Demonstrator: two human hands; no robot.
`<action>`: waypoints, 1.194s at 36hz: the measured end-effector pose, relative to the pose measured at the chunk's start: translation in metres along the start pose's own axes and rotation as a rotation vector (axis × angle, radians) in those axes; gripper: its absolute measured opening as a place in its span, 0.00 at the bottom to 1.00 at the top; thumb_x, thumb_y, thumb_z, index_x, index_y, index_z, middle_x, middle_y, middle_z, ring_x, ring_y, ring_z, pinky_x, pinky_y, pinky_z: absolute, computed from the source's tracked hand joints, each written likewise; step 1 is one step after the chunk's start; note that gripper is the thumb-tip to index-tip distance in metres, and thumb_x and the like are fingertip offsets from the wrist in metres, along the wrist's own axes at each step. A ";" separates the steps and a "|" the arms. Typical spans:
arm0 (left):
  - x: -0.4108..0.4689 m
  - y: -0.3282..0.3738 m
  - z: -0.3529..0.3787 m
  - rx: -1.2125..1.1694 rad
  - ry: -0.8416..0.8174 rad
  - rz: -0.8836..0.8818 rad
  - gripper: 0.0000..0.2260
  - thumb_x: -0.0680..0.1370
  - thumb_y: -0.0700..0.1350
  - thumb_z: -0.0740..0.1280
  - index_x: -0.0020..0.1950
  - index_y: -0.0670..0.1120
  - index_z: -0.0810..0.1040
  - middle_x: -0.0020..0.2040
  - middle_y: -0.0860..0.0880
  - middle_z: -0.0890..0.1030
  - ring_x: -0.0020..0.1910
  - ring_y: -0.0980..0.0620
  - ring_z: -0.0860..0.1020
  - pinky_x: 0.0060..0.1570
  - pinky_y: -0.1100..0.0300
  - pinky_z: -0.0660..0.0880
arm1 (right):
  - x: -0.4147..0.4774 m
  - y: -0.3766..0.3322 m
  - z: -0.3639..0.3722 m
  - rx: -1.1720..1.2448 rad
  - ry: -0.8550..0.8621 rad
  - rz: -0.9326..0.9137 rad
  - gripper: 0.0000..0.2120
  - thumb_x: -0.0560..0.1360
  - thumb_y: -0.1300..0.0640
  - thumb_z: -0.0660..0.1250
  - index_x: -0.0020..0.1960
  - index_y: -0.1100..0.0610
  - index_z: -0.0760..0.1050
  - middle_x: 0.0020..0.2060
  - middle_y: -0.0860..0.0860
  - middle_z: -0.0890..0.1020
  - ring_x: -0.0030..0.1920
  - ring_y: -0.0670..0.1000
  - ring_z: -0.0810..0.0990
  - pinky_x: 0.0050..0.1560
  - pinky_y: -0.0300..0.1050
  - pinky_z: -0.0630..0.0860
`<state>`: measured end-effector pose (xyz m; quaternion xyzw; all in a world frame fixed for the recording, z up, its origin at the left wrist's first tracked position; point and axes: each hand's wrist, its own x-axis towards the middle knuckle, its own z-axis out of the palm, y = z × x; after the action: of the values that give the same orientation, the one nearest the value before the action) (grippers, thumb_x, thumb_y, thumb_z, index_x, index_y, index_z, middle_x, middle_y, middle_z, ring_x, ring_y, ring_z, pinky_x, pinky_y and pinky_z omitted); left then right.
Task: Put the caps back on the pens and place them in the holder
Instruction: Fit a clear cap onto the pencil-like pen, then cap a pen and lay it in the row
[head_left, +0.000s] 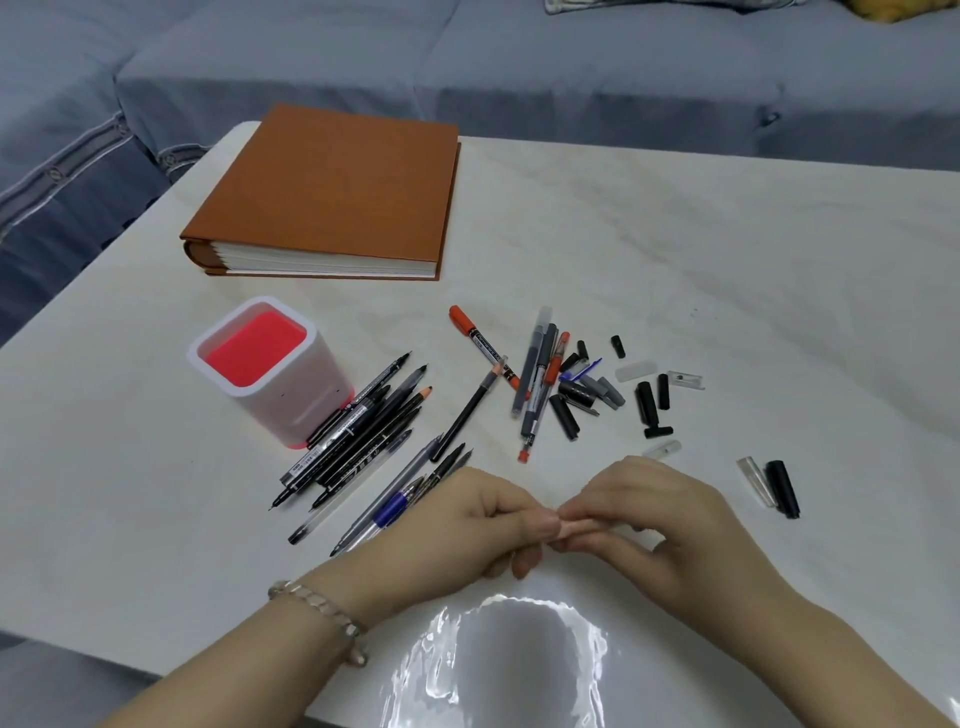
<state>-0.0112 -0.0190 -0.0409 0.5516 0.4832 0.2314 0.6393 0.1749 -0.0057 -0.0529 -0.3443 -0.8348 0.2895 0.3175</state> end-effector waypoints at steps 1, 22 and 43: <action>-0.002 -0.001 0.000 -0.082 -0.035 -0.056 0.14 0.73 0.47 0.64 0.27 0.51 0.78 0.20 0.55 0.73 0.19 0.61 0.64 0.20 0.71 0.60 | 0.000 0.001 0.000 -0.024 -0.014 -0.025 0.08 0.73 0.46 0.64 0.44 0.48 0.79 0.35 0.43 0.80 0.37 0.41 0.75 0.39 0.30 0.70; -0.002 -0.052 -0.021 1.111 0.586 -0.090 0.09 0.76 0.47 0.61 0.46 0.44 0.78 0.47 0.48 0.76 0.50 0.46 0.74 0.41 0.55 0.71 | -0.034 0.052 0.026 -0.497 0.091 0.441 0.13 0.67 0.51 0.66 0.48 0.55 0.80 0.42 0.50 0.79 0.47 0.48 0.67 0.47 0.47 0.68; 0.009 -0.021 -0.009 0.223 0.509 0.113 0.06 0.74 0.43 0.65 0.39 0.53 0.74 0.29 0.48 0.75 0.29 0.53 0.71 0.33 0.63 0.68 | -0.012 0.081 -0.021 -0.621 0.035 0.428 0.02 0.69 0.62 0.71 0.42 0.58 0.81 0.39 0.54 0.79 0.42 0.59 0.77 0.38 0.43 0.66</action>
<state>-0.0195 -0.0131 -0.0627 0.5689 0.6189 0.3433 0.4189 0.2288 0.0386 -0.1001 -0.5957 -0.7864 0.0766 0.1447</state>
